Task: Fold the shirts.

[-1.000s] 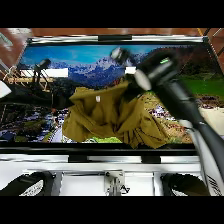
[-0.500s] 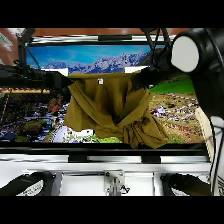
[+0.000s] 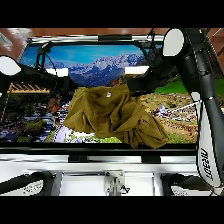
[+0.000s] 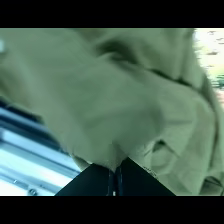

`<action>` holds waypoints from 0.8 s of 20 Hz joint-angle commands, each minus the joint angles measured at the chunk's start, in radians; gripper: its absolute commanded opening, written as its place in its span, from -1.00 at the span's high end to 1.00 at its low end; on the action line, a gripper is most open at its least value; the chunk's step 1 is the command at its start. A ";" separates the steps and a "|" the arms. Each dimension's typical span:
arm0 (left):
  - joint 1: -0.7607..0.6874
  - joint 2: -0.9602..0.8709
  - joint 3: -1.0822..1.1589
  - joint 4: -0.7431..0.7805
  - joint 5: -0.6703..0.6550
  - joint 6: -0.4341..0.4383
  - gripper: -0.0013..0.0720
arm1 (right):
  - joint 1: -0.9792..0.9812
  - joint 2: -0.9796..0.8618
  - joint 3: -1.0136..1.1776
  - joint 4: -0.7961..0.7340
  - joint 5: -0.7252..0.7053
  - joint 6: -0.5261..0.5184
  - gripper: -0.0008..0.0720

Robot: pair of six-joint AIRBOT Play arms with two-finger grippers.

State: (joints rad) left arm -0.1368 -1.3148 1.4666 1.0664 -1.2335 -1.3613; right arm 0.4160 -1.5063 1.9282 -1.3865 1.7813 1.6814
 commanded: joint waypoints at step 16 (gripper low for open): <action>0.873 -0.050 0.296 0.394 -0.140 0.172 -0.68 | -0.007 -0.016 0.000 0.035 -0.010 0.001 0.83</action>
State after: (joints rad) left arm 0.6380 -1.3376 1.7645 1.3708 -1.3880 -1.2560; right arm 0.4088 -1.5200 1.9282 -1.3525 1.7885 1.6825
